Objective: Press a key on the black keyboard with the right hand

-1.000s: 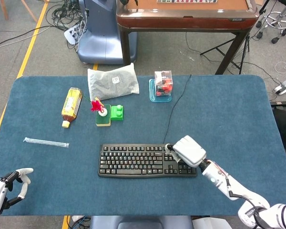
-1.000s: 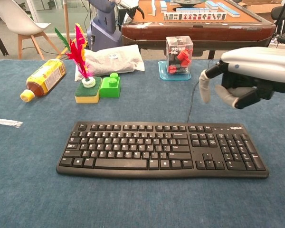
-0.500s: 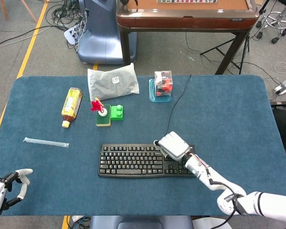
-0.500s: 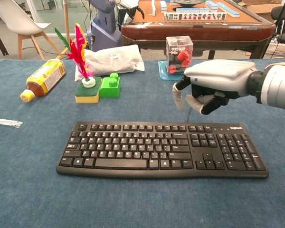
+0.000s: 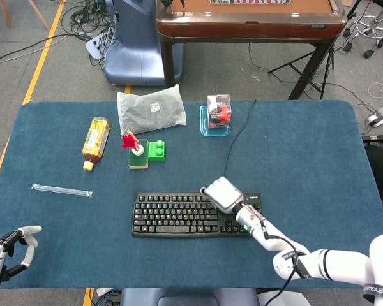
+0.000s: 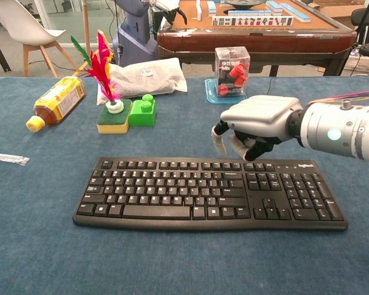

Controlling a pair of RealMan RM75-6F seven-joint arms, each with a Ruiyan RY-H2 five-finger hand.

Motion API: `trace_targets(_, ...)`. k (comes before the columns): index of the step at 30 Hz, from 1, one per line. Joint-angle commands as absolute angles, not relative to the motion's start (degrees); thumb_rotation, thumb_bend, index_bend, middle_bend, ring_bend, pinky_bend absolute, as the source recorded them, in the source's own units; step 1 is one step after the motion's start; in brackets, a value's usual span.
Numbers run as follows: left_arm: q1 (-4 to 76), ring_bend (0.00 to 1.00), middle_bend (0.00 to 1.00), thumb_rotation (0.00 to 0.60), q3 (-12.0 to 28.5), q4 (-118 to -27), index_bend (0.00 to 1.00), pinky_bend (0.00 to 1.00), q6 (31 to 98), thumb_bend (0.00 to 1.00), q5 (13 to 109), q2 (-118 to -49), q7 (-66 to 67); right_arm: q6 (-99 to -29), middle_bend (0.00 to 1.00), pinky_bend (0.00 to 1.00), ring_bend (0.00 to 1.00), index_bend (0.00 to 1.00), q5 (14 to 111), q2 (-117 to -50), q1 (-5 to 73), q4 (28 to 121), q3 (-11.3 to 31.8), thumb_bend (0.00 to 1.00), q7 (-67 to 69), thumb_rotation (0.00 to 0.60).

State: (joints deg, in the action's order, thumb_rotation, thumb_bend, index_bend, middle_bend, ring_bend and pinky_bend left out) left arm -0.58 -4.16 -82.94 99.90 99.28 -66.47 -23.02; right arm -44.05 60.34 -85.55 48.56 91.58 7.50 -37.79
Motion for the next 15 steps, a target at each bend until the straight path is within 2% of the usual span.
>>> trace_targets(1,-0.6,0.53,0.58,0.600,-4.1,-83.0,0.36,0.69,99.8,0.47,99.1,-66.4,-23.1,-44.5,1.00,1.00,1.00,0.39,57.7,-86.3,49.9,91.5,6.4,0.97,-40.1,0.600)
trace_targets(7,-0.8,0.53,0.58,0.600,-3.9,-82.9,0.37,0.69,99.8,0.47,98.9,-66.2,-23.2,-44.9,1.00,1.00,1.00,0.37,54.5,-86.5,51.4,91.9,5.4,1.00,-41.6,0.600)
trace_targets(15,-0.9,0.54,0.60,0.600,-3.8,-82.9,0.50,0.69,99.7,0.47,98.7,-66.1,-22.8,-45.9,1.00,1.00,1.00,0.37,52.2,-87.1,53.0,91.7,4.4,1.00,-42.4,0.600)
